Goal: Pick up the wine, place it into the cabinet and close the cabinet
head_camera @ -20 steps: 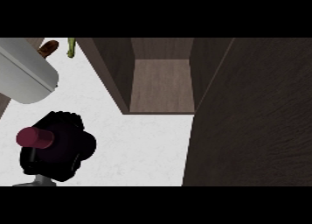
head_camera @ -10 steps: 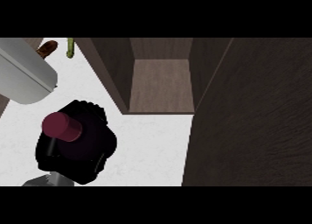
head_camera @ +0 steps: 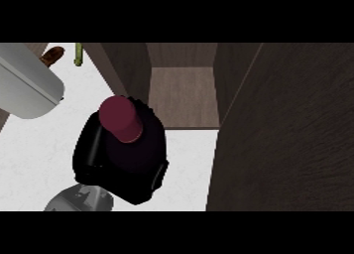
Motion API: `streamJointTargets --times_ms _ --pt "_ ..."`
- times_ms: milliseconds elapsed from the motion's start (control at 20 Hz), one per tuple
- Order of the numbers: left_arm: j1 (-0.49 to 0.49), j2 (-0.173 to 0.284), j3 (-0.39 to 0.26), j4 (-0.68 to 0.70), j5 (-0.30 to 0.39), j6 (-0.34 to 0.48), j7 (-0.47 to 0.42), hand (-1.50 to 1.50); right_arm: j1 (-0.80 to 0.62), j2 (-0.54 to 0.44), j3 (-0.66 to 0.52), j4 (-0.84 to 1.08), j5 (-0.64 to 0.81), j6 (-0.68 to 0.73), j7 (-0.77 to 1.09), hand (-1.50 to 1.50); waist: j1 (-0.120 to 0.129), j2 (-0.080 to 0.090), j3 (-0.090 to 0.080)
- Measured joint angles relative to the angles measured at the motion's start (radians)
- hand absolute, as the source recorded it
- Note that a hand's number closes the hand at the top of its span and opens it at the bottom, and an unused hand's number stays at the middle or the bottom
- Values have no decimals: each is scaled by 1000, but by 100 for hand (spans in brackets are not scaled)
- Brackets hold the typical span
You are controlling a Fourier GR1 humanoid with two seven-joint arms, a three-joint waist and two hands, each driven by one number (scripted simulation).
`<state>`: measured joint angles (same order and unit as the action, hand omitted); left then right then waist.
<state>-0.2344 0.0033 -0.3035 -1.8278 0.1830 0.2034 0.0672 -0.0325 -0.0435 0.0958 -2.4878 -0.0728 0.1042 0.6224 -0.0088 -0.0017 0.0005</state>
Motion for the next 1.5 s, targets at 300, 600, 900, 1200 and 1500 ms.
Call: streamJointTargets --times_ms 300,600,900,1200,1500 --pt "-146 -2 -95 65 -25 190 36 150 -16 0 -9 5 -2 2 4 -150 -1 1 0" --pt "-269 -3 -123 154 -29 309 49 150 -38 -2 -10 1 -6 -3 28 -150 -2 1 0" --pt "-315 -3 -128 249 -23 337 -8 150 -22 -15 -45 1 -15 22 14 -150 -3 1 0" --pt "-345 -3 -170 344 30 409 -93 150 -26 -17 -53 3 -20 32 13 -150 -5 2 0" --pt "-355 -3 -151 399 110 417 -162 150 -51 -19 -53 3 -23 27 35 -150 -4 2 -1"
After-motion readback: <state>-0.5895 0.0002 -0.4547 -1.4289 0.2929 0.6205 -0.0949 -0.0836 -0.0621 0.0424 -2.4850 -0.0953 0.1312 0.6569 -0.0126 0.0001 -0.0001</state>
